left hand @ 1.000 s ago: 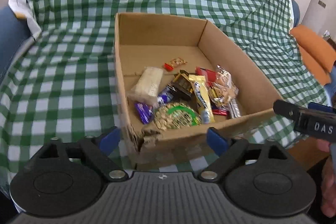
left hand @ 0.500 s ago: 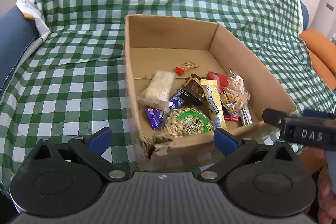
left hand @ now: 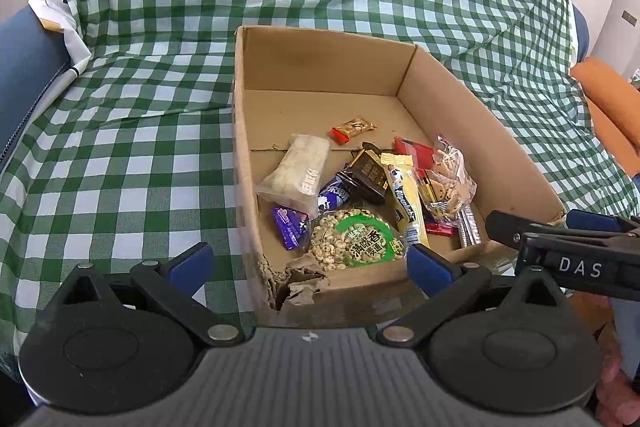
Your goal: Organize snacks
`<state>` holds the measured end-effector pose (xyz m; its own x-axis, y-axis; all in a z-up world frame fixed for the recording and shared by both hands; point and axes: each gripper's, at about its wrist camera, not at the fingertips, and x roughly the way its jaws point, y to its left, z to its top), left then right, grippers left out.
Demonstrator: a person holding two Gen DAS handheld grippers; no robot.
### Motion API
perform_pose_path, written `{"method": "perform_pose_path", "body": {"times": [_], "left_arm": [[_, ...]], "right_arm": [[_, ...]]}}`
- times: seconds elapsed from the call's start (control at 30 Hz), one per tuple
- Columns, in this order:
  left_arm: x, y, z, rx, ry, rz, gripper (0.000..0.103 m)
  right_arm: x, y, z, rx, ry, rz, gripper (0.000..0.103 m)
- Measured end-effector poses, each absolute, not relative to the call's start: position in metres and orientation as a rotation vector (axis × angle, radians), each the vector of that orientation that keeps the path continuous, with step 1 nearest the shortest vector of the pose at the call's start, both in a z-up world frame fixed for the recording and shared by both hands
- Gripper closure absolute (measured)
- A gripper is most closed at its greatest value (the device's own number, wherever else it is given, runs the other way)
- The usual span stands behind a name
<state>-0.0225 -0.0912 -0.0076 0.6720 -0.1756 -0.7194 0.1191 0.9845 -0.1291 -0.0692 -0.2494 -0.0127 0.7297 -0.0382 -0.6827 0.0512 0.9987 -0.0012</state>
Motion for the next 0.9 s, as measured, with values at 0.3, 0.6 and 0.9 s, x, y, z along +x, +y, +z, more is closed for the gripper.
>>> {"method": "perform_pose_path", "body": {"times": [0.3,0.6,0.9], "left_arm": [[-0.0228,-0.0933,-0.0074,-0.078,0.815,-0.167,0.000],[-0.0230,-0.0944,-0.0061,-0.079,0.812,-0.168,0.000],[-0.0228,-0.0951,-0.0049,-0.081,0.808,-0.169,0.000]], "right_arm": [[-0.0670,-0.2484,-0.0121,0.007,0.749,-0.031,0.001],[-0.0665,-0.2483,-0.0121,-0.002,0.749,-0.025,0.001],[-0.0663,-0.2483,-0.0117,-0.005,0.748,-0.021,0.001]]}}
